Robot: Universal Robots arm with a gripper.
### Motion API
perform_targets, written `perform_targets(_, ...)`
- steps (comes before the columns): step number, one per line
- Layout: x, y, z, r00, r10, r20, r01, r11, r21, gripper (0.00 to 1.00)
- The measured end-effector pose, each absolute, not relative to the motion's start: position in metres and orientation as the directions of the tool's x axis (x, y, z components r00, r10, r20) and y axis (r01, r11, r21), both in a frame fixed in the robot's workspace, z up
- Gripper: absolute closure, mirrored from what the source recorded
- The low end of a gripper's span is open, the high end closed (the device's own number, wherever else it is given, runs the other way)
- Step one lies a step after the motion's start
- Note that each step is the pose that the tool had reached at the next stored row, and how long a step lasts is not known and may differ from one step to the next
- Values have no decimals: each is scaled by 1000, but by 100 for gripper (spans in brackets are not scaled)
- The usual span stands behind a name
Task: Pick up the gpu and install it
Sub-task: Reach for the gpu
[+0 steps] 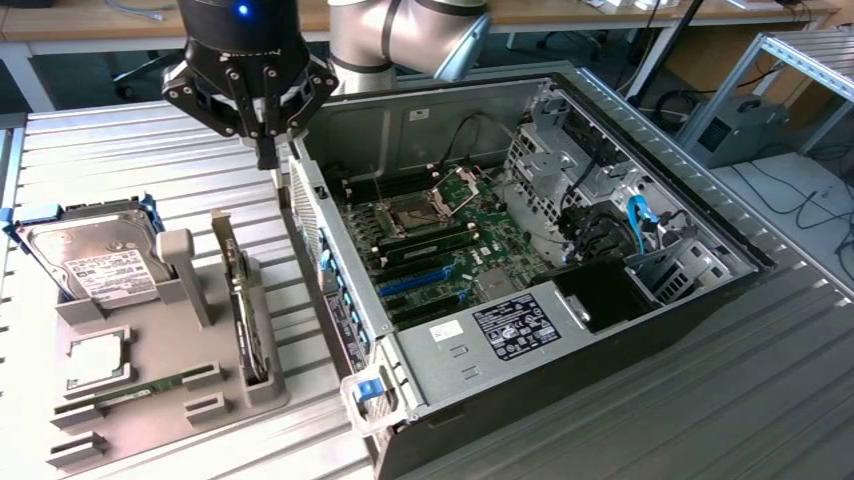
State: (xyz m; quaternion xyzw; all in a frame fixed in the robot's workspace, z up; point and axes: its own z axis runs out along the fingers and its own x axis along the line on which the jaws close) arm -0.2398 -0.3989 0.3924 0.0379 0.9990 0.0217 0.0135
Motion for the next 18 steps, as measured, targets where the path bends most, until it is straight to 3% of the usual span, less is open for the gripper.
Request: perform_targets(18, -252, -399, 392, -997, 76, -25, 75, 996, 44, 89)
